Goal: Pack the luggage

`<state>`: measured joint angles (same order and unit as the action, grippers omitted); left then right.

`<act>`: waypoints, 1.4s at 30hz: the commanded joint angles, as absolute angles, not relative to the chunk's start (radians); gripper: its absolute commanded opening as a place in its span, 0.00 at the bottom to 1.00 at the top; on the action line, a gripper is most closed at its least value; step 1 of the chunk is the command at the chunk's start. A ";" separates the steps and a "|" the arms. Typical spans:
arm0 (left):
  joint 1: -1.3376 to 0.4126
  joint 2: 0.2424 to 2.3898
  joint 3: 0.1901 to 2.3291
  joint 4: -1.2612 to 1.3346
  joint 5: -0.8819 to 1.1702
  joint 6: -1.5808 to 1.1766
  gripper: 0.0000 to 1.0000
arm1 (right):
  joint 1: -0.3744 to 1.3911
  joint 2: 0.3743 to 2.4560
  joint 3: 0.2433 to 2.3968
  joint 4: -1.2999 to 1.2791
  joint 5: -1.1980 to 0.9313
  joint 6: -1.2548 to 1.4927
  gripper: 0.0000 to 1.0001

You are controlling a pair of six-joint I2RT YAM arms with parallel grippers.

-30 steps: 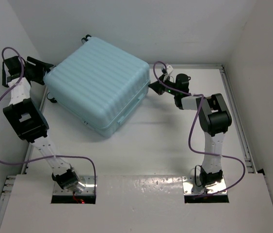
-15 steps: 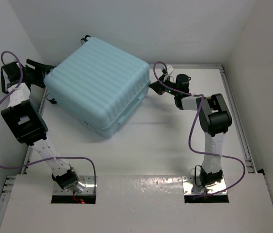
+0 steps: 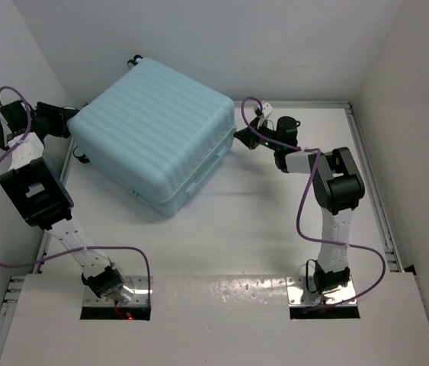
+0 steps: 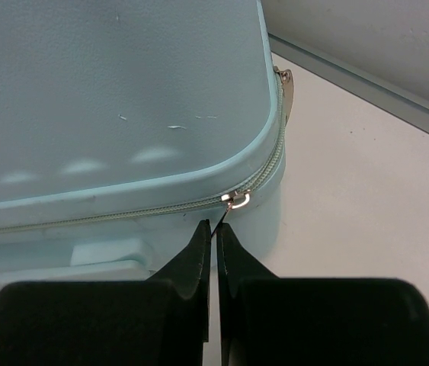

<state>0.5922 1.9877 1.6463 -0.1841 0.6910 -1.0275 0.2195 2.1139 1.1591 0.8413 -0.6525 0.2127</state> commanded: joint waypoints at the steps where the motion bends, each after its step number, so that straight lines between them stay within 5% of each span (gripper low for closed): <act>1: 0.607 1.921 1.651 -0.137 0.718 -1.029 0.32 | 0.261 2.048 1.164 0.930 -0.793 0.229 0.00; 4: 0.607 1.939 1.651 -0.137 0.709 -1.029 0.22 | 0.267 2.051 1.167 0.931 -0.795 0.226 0.00; 7: 0.607 1.948 1.651 -0.150 0.693 -1.029 0.00 | 0.265 2.051 1.164 0.930 -0.788 0.221 0.00; 19: 0.670 2.160 1.965 -0.321 0.538 -0.634 0.00 | 0.186 2.199 1.316 0.900 -0.582 0.199 0.00; 37: 0.520 2.407 2.224 -0.394 0.411 -0.371 0.00 | 0.153 2.822 2.157 0.989 -0.534 0.241 0.00; 42: 0.465 2.416 2.224 -0.403 0.361 -0.334 0.00 | 0.182 2.914 2.218 1.067 -0.529 0.320 0.00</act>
